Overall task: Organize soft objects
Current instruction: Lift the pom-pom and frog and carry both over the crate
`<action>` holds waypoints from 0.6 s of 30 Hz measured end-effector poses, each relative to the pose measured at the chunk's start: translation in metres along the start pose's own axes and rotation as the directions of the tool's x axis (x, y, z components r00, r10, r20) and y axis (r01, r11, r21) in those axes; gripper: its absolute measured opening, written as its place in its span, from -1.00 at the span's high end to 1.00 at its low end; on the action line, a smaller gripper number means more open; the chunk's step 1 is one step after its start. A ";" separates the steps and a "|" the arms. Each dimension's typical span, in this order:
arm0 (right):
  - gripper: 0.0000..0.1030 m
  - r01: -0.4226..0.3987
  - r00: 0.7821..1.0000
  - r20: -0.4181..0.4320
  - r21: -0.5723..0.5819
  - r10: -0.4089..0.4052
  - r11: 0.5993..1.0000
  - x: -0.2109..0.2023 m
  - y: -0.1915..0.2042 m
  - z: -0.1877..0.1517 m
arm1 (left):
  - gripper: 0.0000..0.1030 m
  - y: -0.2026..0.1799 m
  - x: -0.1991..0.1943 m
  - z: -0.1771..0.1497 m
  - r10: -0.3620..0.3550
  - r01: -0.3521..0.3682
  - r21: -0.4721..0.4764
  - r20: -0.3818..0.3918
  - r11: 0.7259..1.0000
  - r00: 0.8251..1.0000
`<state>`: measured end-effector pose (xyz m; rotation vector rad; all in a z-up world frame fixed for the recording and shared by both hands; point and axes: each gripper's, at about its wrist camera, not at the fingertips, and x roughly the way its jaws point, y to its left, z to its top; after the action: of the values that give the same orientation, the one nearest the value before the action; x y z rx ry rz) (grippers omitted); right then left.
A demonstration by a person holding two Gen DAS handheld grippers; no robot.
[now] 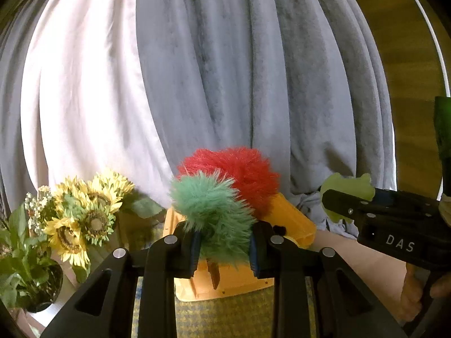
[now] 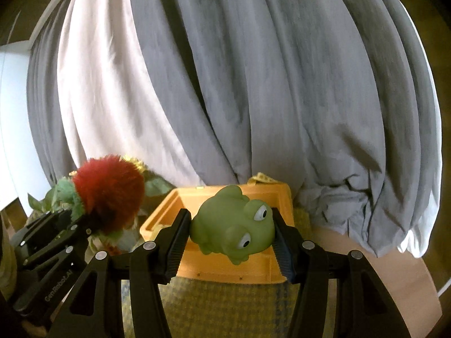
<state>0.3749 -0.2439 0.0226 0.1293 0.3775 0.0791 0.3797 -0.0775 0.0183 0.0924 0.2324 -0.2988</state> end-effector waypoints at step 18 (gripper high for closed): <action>-0.10 -0.020 0.999 -0.040 0.022 0.021 1.000 0.067 -0.006 0.034 | 0.46 0.017 0.065 0.023 0.023 -0.022 0.025 -0.043 0.999 0.999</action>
<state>0.4500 -0.2467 0.0287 0.1528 0.4170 0.0983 0.4502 -0.0824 0.0260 0.1259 0.2705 -0.2774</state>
